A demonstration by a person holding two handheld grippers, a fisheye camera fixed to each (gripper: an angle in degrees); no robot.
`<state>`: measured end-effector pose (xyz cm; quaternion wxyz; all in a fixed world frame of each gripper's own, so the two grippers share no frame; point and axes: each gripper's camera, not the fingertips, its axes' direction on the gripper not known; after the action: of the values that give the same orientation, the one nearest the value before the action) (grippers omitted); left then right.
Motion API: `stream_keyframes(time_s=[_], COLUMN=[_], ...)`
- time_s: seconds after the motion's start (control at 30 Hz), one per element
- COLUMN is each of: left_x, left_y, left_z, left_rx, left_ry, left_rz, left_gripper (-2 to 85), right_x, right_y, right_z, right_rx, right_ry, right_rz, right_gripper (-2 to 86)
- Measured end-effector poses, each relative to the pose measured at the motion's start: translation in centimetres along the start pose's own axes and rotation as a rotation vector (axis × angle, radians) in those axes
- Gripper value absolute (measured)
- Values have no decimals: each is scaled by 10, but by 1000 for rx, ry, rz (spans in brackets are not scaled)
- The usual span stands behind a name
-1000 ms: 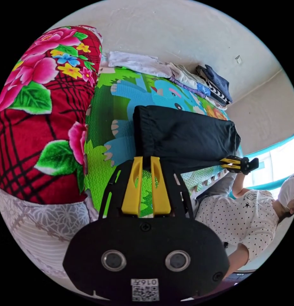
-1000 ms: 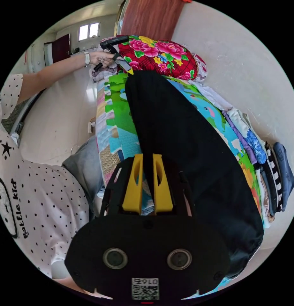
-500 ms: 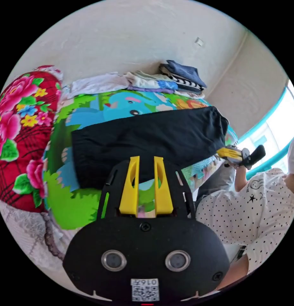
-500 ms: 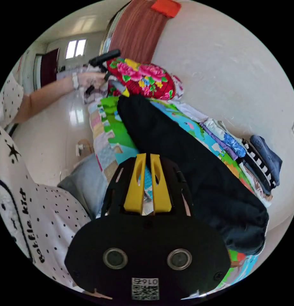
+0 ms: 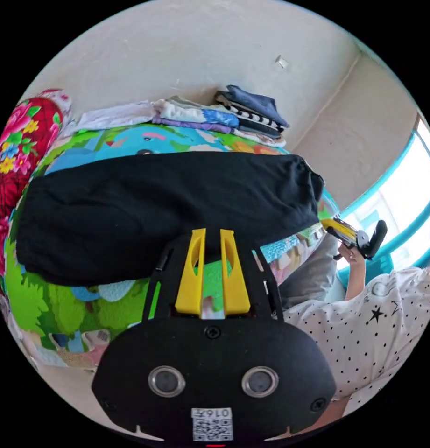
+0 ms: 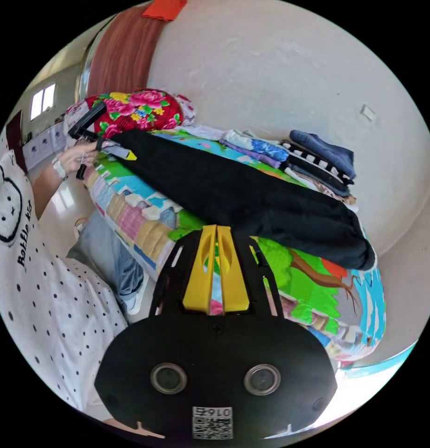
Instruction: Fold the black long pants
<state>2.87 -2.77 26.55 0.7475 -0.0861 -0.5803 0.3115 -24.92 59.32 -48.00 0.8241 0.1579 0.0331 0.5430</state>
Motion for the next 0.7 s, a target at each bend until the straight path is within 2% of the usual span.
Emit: stream_keyframes(time_s=[0.07,0.2,0.3,0.4,0.5,0.7], left_x=[43,134,186,232,271,337], left_y=[-18,-54,-68,-72,-71,-71], left_z=[16,56,69,70,68,51], left_rx=[-5,-66,-77,-101,-123,4], left_ry=[122,315,306,270,186,19], left_rz=[106,275,334,425,497,551], left_gripper=[58,65,67,65,64,64], right_x=[31,39,31,27,34,69], right_y=[24,43,53,64,71,73], right_z=[-5,6,18,21,7,9], right_rx=[-15,-51,-63,-48,22,-64], right_ry=[-71,-139,-70,83,52,-57], right_rz=[111,121,104,120,147,186], right_gripper=[52,86,89,65,25,10])
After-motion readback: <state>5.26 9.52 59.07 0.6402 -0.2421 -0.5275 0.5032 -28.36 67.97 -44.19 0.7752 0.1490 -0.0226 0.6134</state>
